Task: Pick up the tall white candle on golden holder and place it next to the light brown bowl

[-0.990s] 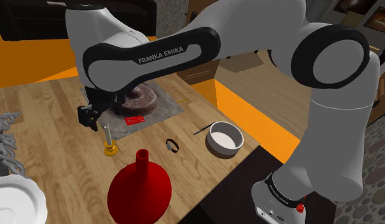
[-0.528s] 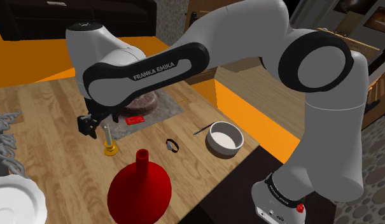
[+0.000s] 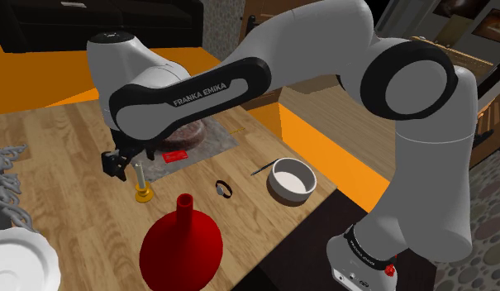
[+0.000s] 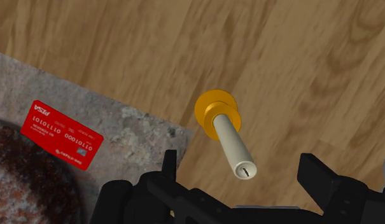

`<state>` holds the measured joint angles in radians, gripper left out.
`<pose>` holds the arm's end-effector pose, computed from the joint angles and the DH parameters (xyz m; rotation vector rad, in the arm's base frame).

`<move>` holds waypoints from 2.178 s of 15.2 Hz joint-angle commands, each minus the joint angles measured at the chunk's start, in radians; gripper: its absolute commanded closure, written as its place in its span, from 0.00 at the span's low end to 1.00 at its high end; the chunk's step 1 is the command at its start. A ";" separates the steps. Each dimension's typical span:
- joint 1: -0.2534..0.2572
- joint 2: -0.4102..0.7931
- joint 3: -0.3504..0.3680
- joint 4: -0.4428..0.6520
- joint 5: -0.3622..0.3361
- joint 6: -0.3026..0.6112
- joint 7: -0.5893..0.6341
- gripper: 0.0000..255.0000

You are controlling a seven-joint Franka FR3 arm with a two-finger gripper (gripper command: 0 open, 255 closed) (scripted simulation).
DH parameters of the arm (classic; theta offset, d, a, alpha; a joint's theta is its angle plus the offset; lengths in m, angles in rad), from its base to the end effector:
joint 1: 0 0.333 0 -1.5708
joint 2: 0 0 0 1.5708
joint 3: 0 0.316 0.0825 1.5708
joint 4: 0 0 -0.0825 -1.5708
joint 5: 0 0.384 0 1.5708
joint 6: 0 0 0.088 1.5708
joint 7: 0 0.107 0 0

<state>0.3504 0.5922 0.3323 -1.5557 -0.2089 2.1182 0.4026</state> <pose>0.5678 0.4053 0.3165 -3.0904 -0.5233 -0.0046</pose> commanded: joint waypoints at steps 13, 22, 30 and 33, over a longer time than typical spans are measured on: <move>-0.002 -0.018 0.004 0.013 0.007 -0.030 -0.004 1.00; -0.005 -0.062 0.015 0.068 0.025 -0.127 -0.015 1.00; -0.004 -0.089 0.022 0.136 0.037 -0.221 -0.024 1.00; -0.002 -0.095 0.023 0.167 0.040 -0.257 -0.026 1.00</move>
<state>0.3472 0.4994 0.3550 -1.3993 -0.1701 1.8746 0.3763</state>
